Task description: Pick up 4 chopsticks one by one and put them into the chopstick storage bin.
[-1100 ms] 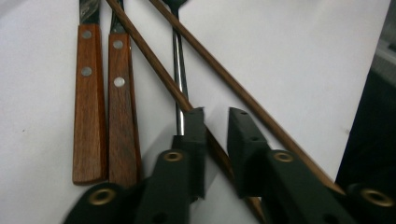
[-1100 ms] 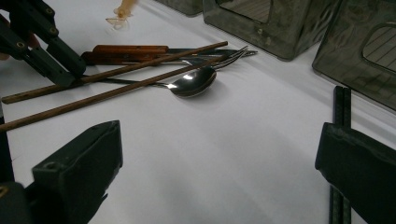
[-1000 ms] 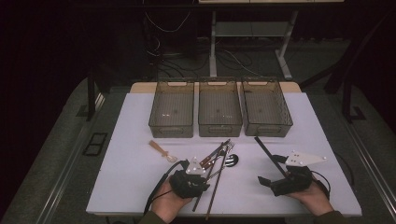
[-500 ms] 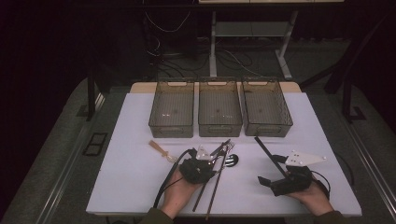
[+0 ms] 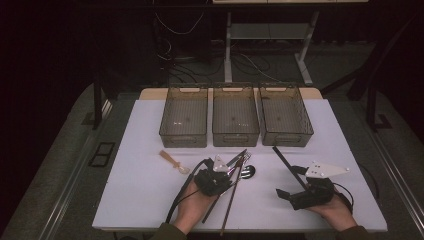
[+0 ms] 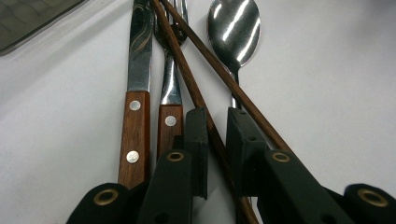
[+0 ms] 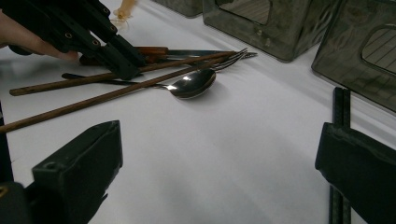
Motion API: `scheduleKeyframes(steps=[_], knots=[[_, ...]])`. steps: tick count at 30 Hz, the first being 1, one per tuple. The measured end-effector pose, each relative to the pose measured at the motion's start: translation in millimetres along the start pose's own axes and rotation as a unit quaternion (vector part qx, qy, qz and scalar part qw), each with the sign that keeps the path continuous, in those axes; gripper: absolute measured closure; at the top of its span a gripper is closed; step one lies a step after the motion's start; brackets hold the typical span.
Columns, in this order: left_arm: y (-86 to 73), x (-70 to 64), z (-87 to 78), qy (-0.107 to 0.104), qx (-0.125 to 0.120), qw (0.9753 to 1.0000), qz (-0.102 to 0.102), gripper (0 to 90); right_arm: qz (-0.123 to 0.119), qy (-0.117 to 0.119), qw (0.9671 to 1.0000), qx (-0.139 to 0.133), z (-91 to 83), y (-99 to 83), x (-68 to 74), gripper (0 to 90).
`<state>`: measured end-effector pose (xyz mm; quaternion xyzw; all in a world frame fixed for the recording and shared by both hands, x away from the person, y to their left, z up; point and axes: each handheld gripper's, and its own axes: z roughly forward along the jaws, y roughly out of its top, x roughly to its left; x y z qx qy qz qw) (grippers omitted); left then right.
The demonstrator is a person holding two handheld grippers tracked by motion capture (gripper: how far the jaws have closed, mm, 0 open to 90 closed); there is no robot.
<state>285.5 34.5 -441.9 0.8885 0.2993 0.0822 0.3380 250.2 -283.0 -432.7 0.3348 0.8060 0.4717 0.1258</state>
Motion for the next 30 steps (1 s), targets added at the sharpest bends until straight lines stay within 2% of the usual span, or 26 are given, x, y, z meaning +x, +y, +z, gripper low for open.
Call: scheduleKeyframes(steps=[1,3,4,6,8,10,12,18,23,30], knots=[[-0.2,-0.7,-0.1,0.001,0.000,1.0000,-0.004,78.0,0.000,0.000,1.0000,0.000,-0.2,0.0,0.0,1.0],[0.5,0.5,-0.4,0.004,0.002,0.9999,0.011,78.2,0.000,0.000,1.0000,0.000,-0.1,0.0,-0.1,1.0],[0.0,-1.1,-0.6,0.006,0.001,1.0000,0.001,78.4,0.001,0.000,1.0000,0.000,0.1,0.0,-0.2,1.0],[-0.1,-0.9,-1.2,0.015,-0.005,0.9999,0.005,79.6,0.000,0.001,1.0000,0.000,-0.1,0.0,-0.1,1.0],[-0.8,0.0,-1.3,0.014,-0.006,0.9999,-0.004,80.3,0.001,0.001,1.0000,-0.001,-0.3,0.1,0.0,1.0],[-1.0,0.5,-0.1,0.015,-0.006,0.9999,0.003,79.3,0.001,0.001,1.0000,-0.001,-0.3,0.1,-0.1,1.0],[-2.3,-0.9,0.7,0.015,-0.008,0.9998,-0.005,77.5,0.001,0.001,1.0000,0.000,0.1,0.0,-0.1,1.0],[-4.0,-1.6,0.1,0.023,-0.019,0.9993,-0.022,80.6,-0.001,0.002,1.0000,-0.001,0.7,0.0,-0.1,1.0],[-4.1,-1.8,-1.7,0.020,-0.028,0.9992,-0.023,84.9,0.001,0.002,1.0000,-0.001,0.3,0.1,-0.2,1.0],[-3.9,-3.8,-0.3,0.020,-0.030,0.9991,-0.023,85.0,0.001,0.002,1.0000,-0.001,0.1,0.1,0.1,1.0]])
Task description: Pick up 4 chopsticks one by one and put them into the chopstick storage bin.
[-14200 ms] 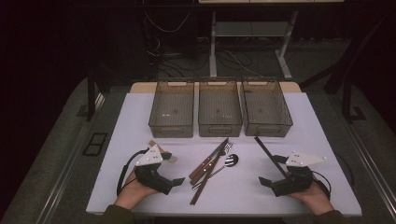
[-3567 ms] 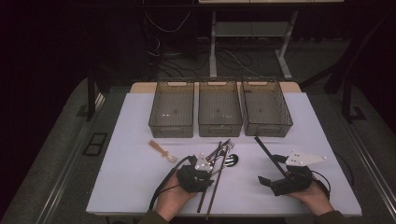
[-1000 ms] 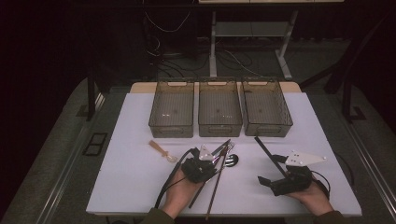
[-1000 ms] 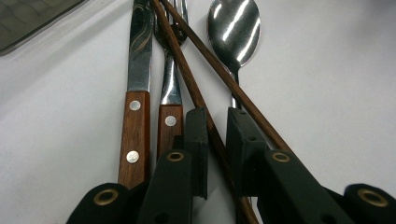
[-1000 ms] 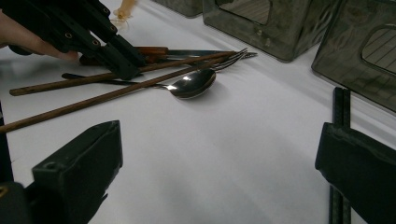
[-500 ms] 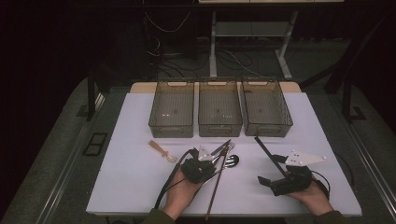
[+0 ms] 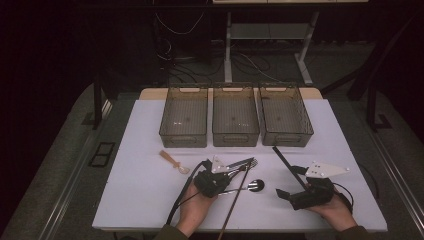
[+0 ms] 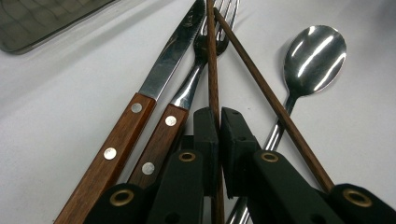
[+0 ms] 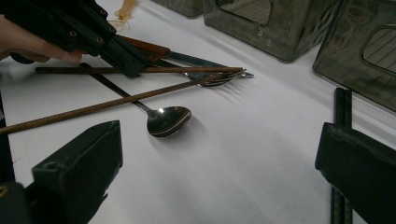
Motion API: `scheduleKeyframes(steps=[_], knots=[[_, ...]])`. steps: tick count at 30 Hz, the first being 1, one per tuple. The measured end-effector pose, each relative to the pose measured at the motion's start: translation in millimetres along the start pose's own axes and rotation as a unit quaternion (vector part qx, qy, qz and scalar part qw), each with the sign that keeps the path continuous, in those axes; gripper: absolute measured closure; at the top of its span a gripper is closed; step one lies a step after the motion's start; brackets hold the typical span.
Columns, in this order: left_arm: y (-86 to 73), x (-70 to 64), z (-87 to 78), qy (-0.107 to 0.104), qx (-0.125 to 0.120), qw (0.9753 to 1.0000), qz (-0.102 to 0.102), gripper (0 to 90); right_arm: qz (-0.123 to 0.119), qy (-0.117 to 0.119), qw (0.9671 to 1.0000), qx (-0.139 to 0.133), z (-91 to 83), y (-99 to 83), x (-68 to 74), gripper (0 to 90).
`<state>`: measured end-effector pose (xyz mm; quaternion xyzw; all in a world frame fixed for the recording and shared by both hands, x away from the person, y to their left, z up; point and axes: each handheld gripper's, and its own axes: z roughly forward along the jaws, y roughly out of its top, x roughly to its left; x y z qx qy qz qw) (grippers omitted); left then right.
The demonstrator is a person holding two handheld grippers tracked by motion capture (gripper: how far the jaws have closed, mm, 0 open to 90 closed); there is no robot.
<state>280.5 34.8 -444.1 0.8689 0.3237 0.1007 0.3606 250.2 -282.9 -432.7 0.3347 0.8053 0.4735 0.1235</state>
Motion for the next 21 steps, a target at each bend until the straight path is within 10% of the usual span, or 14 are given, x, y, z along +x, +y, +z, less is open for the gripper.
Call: scheduleKeyframes(steps=[21], knots=[[23.2,13.8,-10.2,-0.063,-0.016,0.9966,0.051,85.0,0.014,0.008,0.9999,0.002,3.9,-3.6,-1.8,0.9]])
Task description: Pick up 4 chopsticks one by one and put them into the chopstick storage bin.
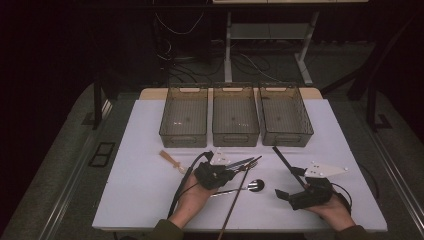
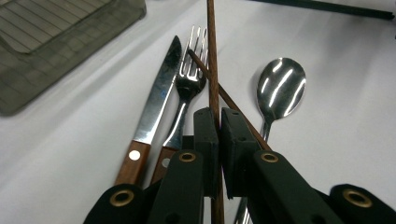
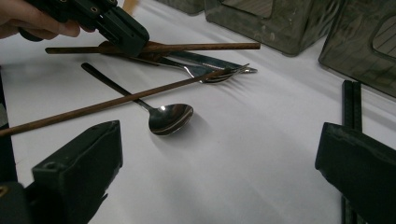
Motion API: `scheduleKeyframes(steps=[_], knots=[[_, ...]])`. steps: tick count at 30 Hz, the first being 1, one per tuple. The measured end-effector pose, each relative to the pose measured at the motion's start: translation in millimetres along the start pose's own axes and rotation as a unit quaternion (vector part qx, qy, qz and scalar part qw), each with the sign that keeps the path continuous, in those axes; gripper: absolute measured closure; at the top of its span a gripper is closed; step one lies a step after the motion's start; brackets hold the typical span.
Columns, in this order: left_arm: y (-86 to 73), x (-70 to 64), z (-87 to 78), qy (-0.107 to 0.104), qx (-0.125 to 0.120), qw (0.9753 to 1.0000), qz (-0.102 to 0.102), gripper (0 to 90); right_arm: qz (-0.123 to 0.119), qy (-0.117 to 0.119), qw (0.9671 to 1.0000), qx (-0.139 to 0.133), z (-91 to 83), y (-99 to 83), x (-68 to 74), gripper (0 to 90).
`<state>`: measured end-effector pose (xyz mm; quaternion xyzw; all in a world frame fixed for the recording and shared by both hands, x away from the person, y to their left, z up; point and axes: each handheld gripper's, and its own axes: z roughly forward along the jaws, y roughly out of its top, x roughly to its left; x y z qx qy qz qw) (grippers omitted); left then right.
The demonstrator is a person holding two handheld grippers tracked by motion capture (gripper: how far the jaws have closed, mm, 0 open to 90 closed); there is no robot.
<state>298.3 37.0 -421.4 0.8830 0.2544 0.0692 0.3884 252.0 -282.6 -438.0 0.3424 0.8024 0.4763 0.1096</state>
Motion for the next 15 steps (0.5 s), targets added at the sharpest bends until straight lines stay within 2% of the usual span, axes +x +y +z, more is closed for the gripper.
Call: scheduleKeyframes(steps=[10,15], knots=[[9.4,9.9,-11.9,-0.041,-0.019,0.9986,0.028,85.1,0.004,-0.001,1.0000,-0.006,-1.3,1.3,-0.6,1.0],[14.5,15.7,-21.8,-0.050,-0.027,0.9975,0.042,85.0,0.004,0.001,1.0000,-0.007,-1.8,1.7,-0.2,1.0]])
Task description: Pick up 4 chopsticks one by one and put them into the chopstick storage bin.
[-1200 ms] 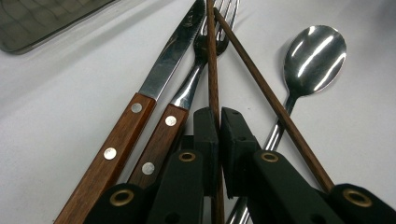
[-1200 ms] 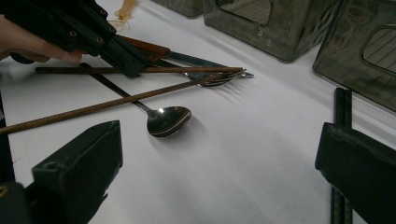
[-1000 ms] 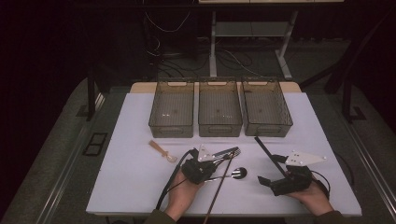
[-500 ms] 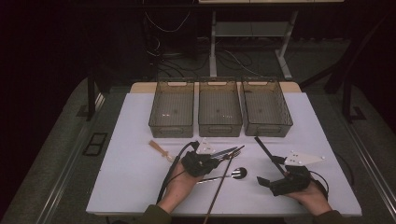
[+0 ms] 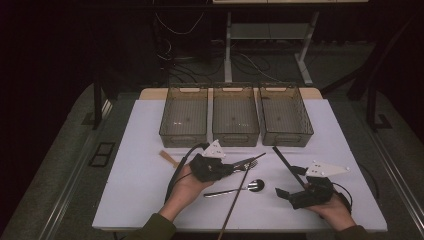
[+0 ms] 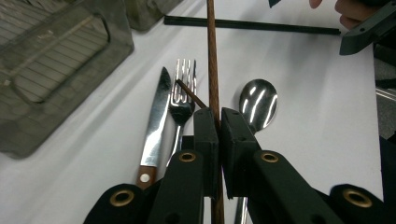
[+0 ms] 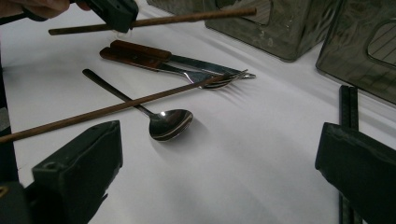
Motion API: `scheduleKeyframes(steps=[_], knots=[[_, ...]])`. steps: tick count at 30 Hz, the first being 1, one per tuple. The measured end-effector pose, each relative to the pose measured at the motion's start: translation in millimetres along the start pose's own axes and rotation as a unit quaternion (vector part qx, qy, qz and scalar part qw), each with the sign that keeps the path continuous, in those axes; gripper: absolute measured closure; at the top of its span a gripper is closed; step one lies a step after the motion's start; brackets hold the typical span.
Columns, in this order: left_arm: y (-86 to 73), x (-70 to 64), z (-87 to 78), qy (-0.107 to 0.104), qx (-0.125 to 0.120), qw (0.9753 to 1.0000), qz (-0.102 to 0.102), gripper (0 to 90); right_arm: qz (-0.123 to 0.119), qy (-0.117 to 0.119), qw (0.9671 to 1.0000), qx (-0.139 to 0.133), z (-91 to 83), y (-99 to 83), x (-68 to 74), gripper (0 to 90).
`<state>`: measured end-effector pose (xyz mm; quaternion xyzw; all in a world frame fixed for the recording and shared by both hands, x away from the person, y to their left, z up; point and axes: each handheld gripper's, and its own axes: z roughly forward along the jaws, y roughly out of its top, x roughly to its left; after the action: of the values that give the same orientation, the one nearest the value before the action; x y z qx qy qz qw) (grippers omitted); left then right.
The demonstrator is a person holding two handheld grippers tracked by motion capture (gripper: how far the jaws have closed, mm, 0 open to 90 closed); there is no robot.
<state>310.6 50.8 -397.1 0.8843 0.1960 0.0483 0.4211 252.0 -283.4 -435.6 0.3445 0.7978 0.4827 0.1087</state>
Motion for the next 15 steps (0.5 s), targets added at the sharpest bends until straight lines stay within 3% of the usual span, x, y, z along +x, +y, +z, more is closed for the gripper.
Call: scheduleKeyframes(steps=[6,15], knots=[[-0.5,11.7,-12.1,-0.006,-0.005,1.0000,0.003,85.0,-0.001,0.000,1.0000,-0.001,-0.1,0.4,-0.1,1.0],[-2.6,26.4,-29.4,0.008,-0.012,0.9999,-0.004,85.0,0.000,0.001,1.0000,-0.004,-1.2,0.4,1.5,1.0]])
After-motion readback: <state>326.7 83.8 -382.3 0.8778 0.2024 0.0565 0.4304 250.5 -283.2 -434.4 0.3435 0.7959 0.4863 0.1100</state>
